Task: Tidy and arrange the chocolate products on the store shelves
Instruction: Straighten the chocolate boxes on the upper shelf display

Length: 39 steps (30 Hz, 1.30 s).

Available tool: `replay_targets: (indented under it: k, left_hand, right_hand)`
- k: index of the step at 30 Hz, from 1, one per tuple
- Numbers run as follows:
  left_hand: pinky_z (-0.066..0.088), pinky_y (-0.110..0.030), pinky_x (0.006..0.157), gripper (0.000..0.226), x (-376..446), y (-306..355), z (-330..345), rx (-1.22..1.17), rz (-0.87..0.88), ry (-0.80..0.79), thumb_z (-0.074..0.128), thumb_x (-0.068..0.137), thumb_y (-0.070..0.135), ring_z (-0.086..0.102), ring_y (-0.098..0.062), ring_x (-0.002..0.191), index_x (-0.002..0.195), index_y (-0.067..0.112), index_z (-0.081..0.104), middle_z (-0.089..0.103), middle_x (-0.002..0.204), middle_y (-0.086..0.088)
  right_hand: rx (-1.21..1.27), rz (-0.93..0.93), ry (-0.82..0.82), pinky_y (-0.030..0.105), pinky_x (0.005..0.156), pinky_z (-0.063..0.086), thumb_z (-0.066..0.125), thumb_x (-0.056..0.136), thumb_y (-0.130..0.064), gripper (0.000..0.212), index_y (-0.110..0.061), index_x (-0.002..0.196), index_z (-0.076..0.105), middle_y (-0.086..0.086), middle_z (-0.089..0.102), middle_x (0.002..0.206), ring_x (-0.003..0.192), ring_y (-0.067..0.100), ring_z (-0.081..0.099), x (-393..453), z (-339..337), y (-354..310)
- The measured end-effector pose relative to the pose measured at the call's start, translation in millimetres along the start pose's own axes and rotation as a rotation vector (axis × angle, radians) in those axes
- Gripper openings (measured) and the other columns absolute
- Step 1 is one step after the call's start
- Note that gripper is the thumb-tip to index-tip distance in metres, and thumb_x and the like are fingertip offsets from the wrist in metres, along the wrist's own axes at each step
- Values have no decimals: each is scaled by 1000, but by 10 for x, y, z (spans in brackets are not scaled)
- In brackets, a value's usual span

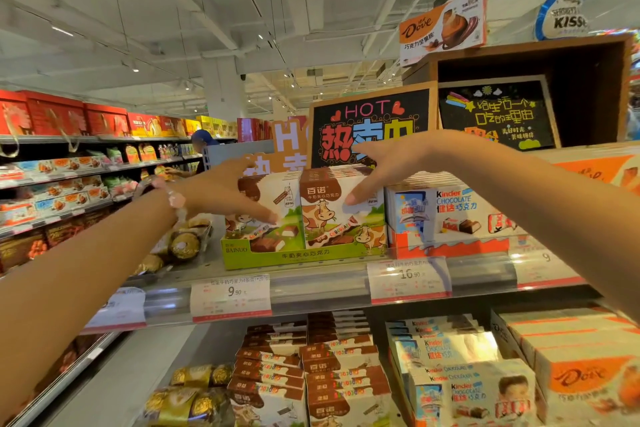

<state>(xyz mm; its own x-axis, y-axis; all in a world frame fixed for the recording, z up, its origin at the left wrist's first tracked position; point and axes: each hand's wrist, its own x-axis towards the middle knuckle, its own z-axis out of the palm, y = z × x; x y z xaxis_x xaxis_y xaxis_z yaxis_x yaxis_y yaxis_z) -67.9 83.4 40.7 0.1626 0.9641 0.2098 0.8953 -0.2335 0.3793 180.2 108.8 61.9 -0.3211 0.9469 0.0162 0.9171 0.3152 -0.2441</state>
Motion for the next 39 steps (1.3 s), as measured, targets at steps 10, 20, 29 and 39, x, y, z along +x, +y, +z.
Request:
replay_targets:
  k: [10,20,29,39]
  left_hand:
    - [45,-12,73,94,381,-38,-79,161,111,-275,79,45,64,60,4,90,128,40,42,62,107,22]
    - [48,-11,78,91,332,-49,-115,149,149,-275,65,29,84,60,5,91,113,55,46,62,105,26]
    - [48,-23,87,84,219,-4,-30,133,166,-138,67,48,76,57,-1,97,122,43,46,58,113,19]
    - [35,-22,90,69,-46,10,115,249,308,239,75,73,37,47,-13,115,134,20,47,51,131,2]
  right_hand:
    - [103,-58,-120,27,103,32,61,81,-48,82,-28,148,20,-4,42,142,120,13,45,84,54,69]
    - [20,-113,-71,43,117,18,51,62,-70,101,-29,149,21,-6,29,152,140,19,26,71,35,12]
    - [69,-174,50,29,103,26,52,86,-53,71,-23,146,28,-1,38,147,130,18,37,-1,140,71]
    - [-85,-446,379,22,95,31,63,86,-39,63,-17,140,42,1,43,144,130,17,41,-155,196,-19]
